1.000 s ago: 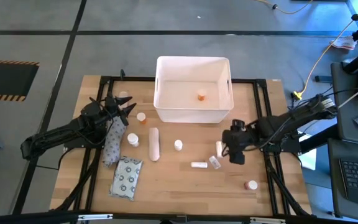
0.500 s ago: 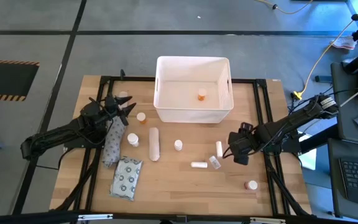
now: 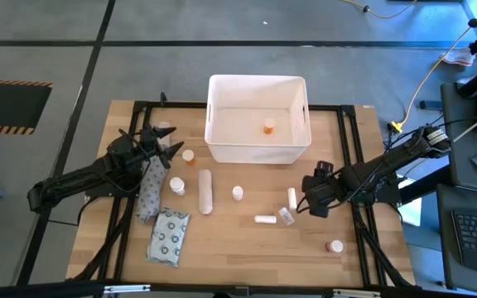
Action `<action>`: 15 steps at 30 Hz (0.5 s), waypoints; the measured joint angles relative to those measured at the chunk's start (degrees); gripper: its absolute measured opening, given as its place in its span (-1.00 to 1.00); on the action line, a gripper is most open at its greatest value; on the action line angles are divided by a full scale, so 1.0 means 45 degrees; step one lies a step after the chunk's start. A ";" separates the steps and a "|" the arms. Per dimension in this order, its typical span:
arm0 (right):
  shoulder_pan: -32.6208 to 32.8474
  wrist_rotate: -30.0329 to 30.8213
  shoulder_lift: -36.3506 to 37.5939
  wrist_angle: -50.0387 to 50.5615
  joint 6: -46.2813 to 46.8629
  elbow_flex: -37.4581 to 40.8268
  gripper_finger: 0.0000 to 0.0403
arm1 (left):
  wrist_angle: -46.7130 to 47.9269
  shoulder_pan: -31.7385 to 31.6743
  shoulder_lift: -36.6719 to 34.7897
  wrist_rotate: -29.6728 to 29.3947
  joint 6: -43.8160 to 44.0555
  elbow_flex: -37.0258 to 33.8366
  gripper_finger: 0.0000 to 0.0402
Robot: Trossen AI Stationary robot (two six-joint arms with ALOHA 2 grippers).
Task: Pick & place medical supplies in basket/bin
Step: Put the orange pill bottle into the white bin
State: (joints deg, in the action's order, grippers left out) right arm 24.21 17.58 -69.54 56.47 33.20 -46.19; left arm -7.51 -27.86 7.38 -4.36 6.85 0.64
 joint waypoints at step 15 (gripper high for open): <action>0.0000 0.0000 -0.0005 -0.0379 -0.0498 0.0000 0.55 | 0.6720 0.0009 0.3458 0.1739 0.3650 0.4216 0.72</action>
State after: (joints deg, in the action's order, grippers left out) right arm 24.21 17.58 -69.56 54.76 30.96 -46.19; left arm 22.73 -27.82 22.94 3.46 23.28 19.61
